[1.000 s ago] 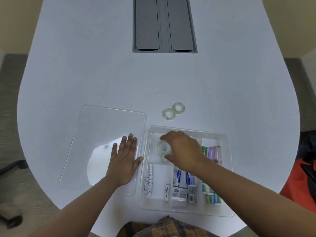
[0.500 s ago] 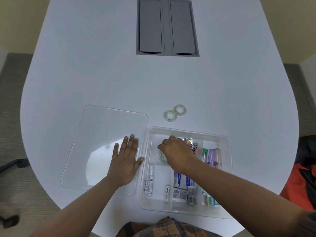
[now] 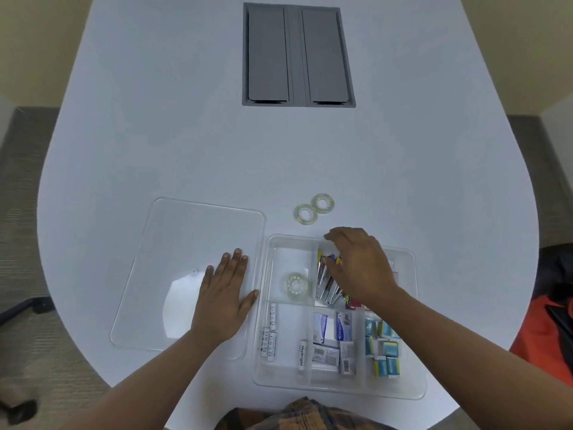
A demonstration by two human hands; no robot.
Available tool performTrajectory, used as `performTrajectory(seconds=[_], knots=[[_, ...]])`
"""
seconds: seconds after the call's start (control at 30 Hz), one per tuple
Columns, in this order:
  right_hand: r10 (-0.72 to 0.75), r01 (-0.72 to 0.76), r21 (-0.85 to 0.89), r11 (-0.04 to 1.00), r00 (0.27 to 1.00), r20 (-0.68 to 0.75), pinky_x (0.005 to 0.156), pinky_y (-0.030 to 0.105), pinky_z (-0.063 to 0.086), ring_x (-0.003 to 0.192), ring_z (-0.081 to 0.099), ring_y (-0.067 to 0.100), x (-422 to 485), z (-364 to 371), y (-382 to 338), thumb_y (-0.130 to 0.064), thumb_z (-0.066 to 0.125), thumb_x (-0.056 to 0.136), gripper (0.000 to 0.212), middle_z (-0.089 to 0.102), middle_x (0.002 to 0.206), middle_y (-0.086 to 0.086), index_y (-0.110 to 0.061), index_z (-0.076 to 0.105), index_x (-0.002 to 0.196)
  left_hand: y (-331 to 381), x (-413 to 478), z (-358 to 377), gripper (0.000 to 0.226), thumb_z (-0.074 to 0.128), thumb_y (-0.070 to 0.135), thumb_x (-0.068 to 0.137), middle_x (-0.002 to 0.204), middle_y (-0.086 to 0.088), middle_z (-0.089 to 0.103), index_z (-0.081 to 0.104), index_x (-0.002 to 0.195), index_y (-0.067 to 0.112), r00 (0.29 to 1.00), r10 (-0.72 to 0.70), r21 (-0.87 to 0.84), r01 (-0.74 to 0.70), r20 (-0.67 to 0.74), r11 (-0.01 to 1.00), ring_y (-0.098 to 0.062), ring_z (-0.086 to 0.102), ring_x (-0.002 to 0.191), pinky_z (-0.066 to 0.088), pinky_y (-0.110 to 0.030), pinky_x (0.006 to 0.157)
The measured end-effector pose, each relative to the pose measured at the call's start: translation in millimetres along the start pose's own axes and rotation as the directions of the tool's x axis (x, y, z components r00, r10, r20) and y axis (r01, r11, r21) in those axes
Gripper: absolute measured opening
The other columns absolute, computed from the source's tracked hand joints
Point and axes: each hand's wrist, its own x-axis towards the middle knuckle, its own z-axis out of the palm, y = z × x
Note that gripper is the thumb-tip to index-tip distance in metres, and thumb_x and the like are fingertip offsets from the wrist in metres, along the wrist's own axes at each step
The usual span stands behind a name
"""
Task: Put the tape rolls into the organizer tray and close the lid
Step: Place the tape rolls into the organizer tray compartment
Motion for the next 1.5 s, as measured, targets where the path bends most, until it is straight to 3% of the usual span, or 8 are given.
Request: performTrajectory(seconds=[0.17, 0.27, 0.4, 0.63, 0.93, 1.2, 1.33, 1.5], knots=[[0.049, -0.045, -0.047, 0.998, 0.993, 0.105, 0.108, 0.042, 0.029, 0.133, 0.044, 0.028, -4.6, 14.7, 18.5, -0.040, 0.066, 0.086, 0.061, 0.053, 0.140, 0.010, -0.009, 0.050, 0.136, 5.5, 5.8, -17.8, 0.073, 0.026, 0.061, 0.092, 0.160, 0.004, 0.012, 0.026, 0.150, 0.018, 1.000, -0.014, -0.003, 0.014, 0.005, 1.000, -0.017, 0.008, 0.149, 0.009, -0.039, 0.119], [0.038, -0.034, -0.043, 0.998, 0.996, 0.080, 0.101, 0.043, 0.035, 0.121, 0.054, 0.029, -7.2, 23.5, 24.0, -0.038, 0.069, 0.082, 0.060, 0.061, 0.128, 0.009, -0.008, 0.054, 0.131, 10.9, 19.9, -35.6, 0.048, 0.051, 0.037, 0.095, 0.150, -0.004, 0.043, 0.050, 0.137, 0.012, 0.996, -0.042, -0.072, 0.036, -0.082, 0.997, -0.022, 0.027, 0.145, 0.024, -0.041, 0.118], [0.037, -0.037, -0.018, 0.999, 0.999, 0.001, 0.094, 0.043, 0.039, 0.110, 0.058, 0.030, -10.4, 31.1, 26.2, -0.038, 0.061, 0.081, 0.053, 0.066, 0.116, 0.007, -0.007, 0.059, 0.124, 38.8, 53.5, -69.1, 0.031, 0.059, 0.028, 0.091, 0.120, -0.007, 0.065, 0.063, 0.117, 0.011, 0.973, -0.056, -0.167, 0.018, -0.224, 0.986, -0.027, 0.058, 0.114, 0.044, -0.035, 0.096], [0.011, -0.012, -0.043, 0.999, 1.000, -0.027, 0.093, 0.039, 0.034, 0.109, 0.056, 0.027, -10.6, 39.7, 31.9, -0.043, 0.053, 0.084, 0.052, 0.064, 0.113, 0.005, -0.010, 0.057, 0.124, 108.5, 130.9, -87.2, 0.040, 0.058, 0.041, 0.087, 0.118, -0.005, 0.062, 0.059, 0.119, 0.017, 0.992, 0.040, -0.083, -0.050, -0.117, 0.995, -0.027, 0.058, 0.108, 0.048, -0.038, 0.086], [0.005, -0.007, -0.042, 0.999, 0.999, -0.052, 0.093, 0.040, 0.036, 0.107, 0.055, 0.027, -9.3, 45.4, 34.2, -0.044, 0.052, 0.085, 0.051, 0.063, 0.110, 0.004, -0.012, 0.056, 0.125, 135.2, 179.5, -57.1, 0.039, 0.064, 0.036, 0.081, 0.115, -0.011, 0.055, 0.056, 0.111, 0.012, 0.967, -0.243, 0.077, 0.237, 0.073, 0.968, -0.030, 0.057, 0.106, 0.045, -0.035, 0.076], [-0.009, 0.005, -0.039, 0.999, 0.995, -0.100, 0.094, 0.038, 0.034, 0.105, 0.055, 0.024, -9.5, 50.8, 35.8, -0.043, 0.055, 0.084, 0.050, 0.064, 0.110, 0.003, -0.013, 0.056, 0.124, 137.0, 187.3, -48.2, 0.055, 0.067, 0.055, 0.076, 0.110, -0.006, 0.055, 0.054, 0.111, 0.015, 0.987, -0.139, 0.088, 0.133, 0.076, 0.987, -0.027, 0.057, 0.102, 0.039, -0.032, 0.069], [-0.010, 0.006, -0.043, 0.999, 0.995, -0.097, 0.093, 0.038, 0.035, 0.104, 0.055, 0.025, -9.7, 50.1, 35.9, -0.043, 0.053, 0.085, 0.049, 0.064, 0.108, 0.002, -0.014, 0.056, 0.125, 137.0, 186.0, -49.4, 0.042, 0.066, 0.046, 0.076, 0.104, -0.003, 0.057, 0.058, 0.106, 0.017, 0.995, -0.087, 0.193, 0.075, 0.054, 0.978, -0.025, 0.060, 0.094, 0.040, -0.032, 0.066], [-0.004, -0.002, -0.062, 0.998, 0.995, -0.097, 0.093, 0.039, 0.035, 0.103, 0.056, 0.025, -9.4, 49.8, 36.0, -0.043, 0.053, 0.085, 0.050, 0.064, 0.110, 0.003, -0.013, 0.056, 0.124, 131.0, 172.1, -74.4, 0.041, 0.067, 0.046, 0.070, 0.100, 0.001, 0.060, 0.059, 0.102, 0.021, 0.992, -0.125, -0.014, 0.125, -0.005, 0.992, -0.023, 0.062, 0.090, 0.053, -0.037, 0.075]])
